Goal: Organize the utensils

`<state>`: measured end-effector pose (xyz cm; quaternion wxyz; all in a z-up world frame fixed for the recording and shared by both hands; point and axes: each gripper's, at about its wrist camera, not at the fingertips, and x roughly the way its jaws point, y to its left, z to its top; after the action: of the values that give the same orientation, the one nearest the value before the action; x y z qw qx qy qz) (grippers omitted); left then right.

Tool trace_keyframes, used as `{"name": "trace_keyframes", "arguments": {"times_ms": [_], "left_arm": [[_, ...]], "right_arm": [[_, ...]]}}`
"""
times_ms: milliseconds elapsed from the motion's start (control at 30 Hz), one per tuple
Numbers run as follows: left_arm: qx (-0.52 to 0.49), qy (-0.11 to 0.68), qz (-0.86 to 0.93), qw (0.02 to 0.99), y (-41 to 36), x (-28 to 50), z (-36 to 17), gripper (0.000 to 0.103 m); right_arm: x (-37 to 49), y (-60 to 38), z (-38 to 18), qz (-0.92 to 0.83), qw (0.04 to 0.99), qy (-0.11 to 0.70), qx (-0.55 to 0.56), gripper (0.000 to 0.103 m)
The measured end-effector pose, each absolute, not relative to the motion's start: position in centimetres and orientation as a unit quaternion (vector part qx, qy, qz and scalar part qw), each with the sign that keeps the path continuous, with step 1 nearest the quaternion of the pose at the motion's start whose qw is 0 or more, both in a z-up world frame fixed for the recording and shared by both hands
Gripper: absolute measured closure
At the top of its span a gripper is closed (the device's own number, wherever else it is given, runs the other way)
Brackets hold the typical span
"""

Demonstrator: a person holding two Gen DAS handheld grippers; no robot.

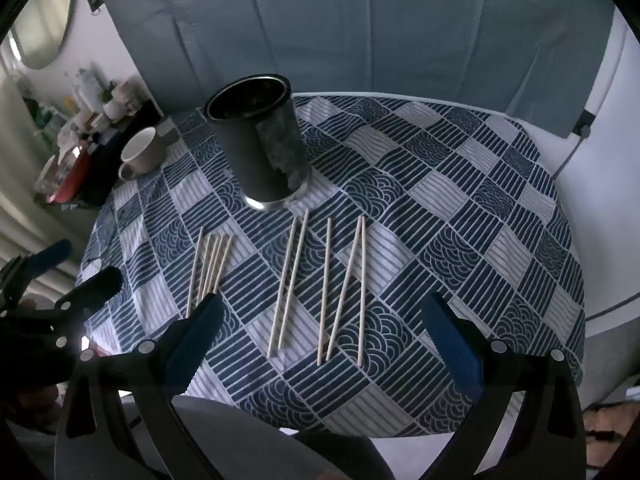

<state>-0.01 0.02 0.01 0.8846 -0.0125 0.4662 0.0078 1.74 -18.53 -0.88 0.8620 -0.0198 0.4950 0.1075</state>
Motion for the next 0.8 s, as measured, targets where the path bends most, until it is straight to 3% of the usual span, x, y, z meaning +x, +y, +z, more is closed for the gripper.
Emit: {"name": "trace_keyframes", "arguments": {"times_ms": [800], "left_arm": [[-0.011, 0.473, 0.004, 0.881, -0.23, 0.19, 0.04, 0.006]], "right_arm": [[1.98, -18.34, -0.99, 0.104, 0.863, 0.493, -0.026, 0.008]]}}
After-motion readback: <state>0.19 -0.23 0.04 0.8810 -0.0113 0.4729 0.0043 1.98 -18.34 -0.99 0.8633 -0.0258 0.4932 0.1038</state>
